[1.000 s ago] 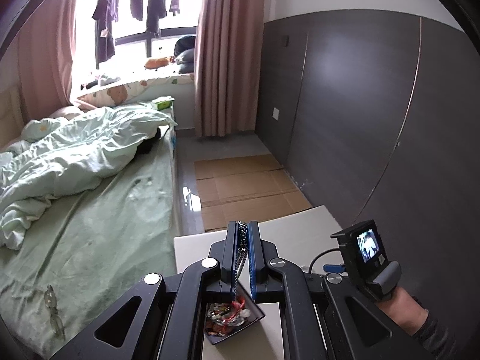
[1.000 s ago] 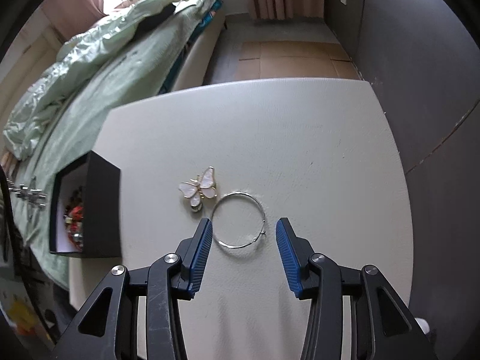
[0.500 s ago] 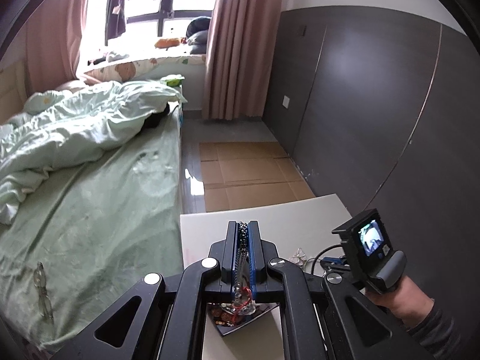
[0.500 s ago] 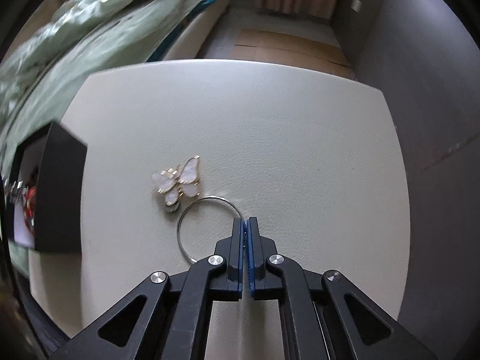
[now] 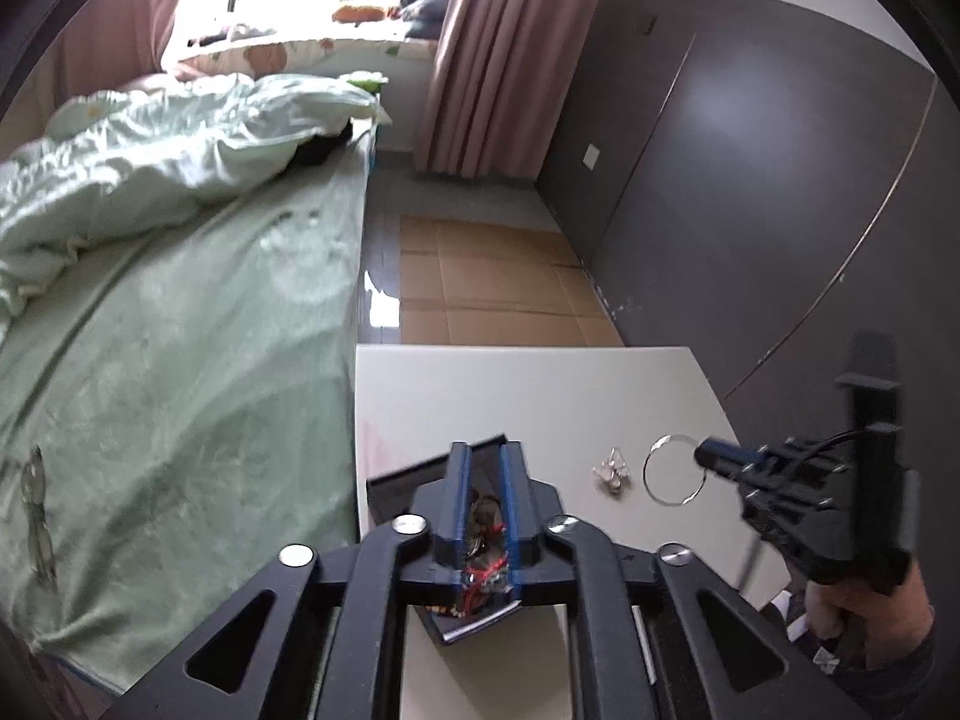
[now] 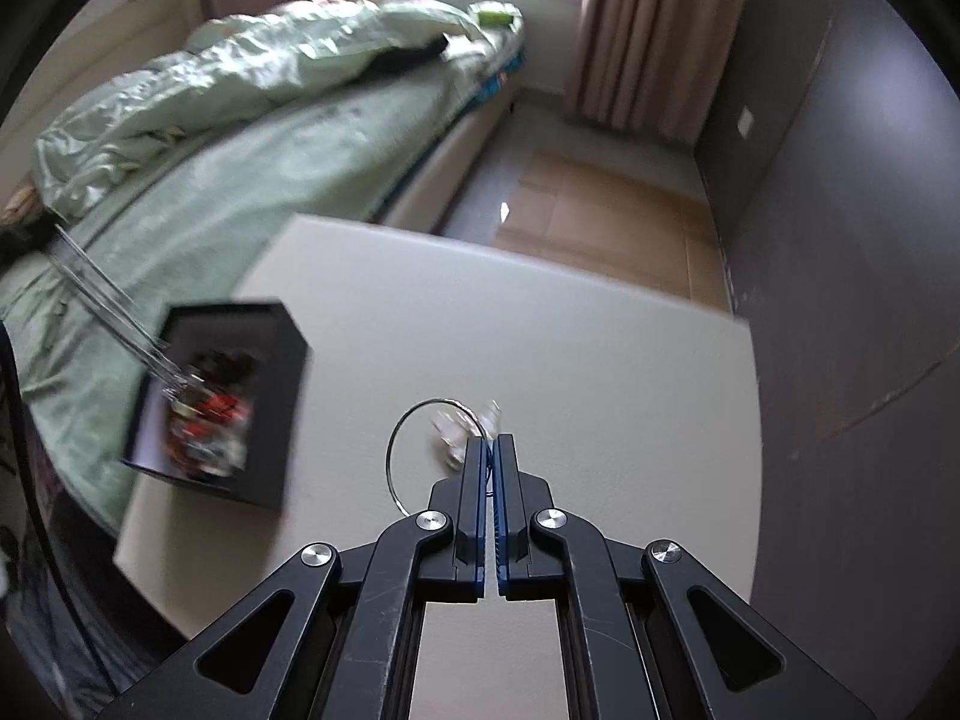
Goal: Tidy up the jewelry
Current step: 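Release the chain into the box with the left gripper while the right grasps the silver hoop ring, then carry the silver hoop ring into the black box and open the right gripper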
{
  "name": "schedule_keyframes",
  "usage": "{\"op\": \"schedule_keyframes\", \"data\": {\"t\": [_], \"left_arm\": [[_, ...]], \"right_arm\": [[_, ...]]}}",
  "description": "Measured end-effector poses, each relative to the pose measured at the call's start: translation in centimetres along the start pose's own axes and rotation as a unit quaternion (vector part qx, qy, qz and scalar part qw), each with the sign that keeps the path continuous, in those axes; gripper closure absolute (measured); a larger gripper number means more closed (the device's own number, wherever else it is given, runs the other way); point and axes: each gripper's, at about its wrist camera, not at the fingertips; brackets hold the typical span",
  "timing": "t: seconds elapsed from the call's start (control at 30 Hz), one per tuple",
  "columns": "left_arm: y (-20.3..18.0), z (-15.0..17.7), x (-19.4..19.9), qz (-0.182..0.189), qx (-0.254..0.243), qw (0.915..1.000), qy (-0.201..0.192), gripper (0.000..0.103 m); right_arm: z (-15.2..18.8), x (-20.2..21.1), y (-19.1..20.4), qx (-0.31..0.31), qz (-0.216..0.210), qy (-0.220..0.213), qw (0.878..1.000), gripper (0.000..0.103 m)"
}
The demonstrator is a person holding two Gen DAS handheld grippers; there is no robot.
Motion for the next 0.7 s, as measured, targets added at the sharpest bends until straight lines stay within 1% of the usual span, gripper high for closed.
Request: {"op": "schedule_keyframes", "data": {"t": [0.07, 0.1, 0.13, 0.23, 0.33, 0.57, 0.7], "left_arm": [[0.6, 0.4, 0.2, 0.006, 0.007, 0.9999, -0.005, 0.043], [0.8, 0.6, 0.4, 0.006, 0.011, 0.9998, -0.013, 0.037], [1.3, 1.0, 0.9, 0.003, 0.016, 0.9995, -0.027, 0.034], [2.1, 1.5, 1.4, 0.001, 0.025, 0.9992, -0.030, 0.034], [3.2, 2.2, 1.7, -0.002, 0.033, 0.9990, -0.029, 0.034], [5.9, 3.5, 2.3, -0.004, 0.057, 0.9979, -0.030, 0.034], [6.9, 4.1, 2.4, -0.004, 0.065, 0.9974, -0.029, 0.034]], "right_arm": [[-0.7, 1.5, 1.1, 0.009, -0.007, -0.015, 1.000, 0.100], [-0.9, 2.1, 1.5, 0.013, -0.011, -0.021, 1.000, 0.100], [-1.3, 2.6, 2.1, 0.019, -0.017, -0.028, 0.999, 0.100], [-1.9, 4.0, 3.9, 0.032, -0.034, -0.043, 0.998, 0.100], [-2.0, 4.6, 5.2, 0.042, -0.053, -0.047, 0.997, 0.100], [-2.6, 3.6, 9.1, 0.061, -0.084, -0.042, 0.994, 0.100], [-3.7, 2.7, 10.7, 0.060, -0.101, -0.046, 0.992, 0.100]]}}
Point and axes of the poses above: each gripper's, at about its wrist camera, not at the fingertips, and x roughly against the way its jaws point, y to its left, z to its underside, and after that the axes turned 11 degrees about y, right-handed
